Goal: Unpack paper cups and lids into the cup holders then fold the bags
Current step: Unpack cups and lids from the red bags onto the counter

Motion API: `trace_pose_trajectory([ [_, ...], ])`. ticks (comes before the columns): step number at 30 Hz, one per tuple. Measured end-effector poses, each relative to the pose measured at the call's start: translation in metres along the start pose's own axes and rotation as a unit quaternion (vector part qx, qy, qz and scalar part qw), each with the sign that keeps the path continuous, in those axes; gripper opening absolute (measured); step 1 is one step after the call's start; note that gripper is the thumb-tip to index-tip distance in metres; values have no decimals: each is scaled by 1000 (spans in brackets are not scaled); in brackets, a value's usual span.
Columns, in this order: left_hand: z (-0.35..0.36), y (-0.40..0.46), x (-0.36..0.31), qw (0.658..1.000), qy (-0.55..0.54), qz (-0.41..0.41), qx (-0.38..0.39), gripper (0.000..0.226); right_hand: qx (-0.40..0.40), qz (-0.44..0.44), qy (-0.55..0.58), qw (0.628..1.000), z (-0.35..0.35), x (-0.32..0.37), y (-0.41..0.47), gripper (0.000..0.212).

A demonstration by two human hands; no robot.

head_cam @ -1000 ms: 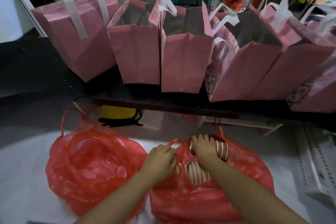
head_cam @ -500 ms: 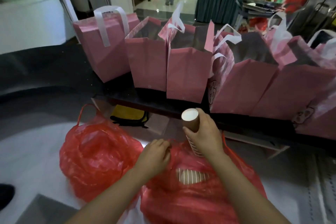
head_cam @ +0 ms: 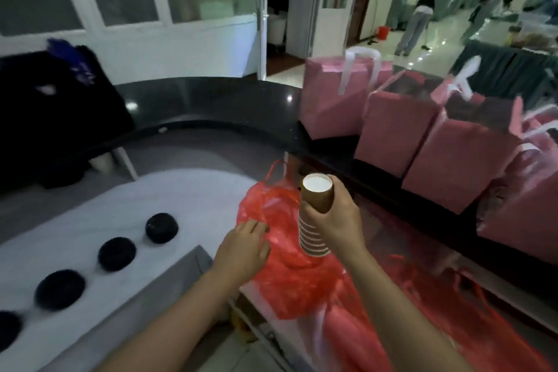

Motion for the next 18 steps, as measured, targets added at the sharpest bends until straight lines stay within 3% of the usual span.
trace_pose_trajectory([
  [11,-86,-242,261,977,13,-204,-63,36,175,-94,79,977,294,182,-33,56],
  [18,-118,-361,360,937,-3,-343,-68,31,298,-143,123,936,437,288,-61,58],
])
Point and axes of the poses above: each hand's wrist, its own y-axis towards the middle knuckle, its own z-axis out of the palm, x = y × z, the point moved 3 cm from there along y, towards the middle knuckle, and after that the axes turned 13 degrees about x, right-handed, at the moved point
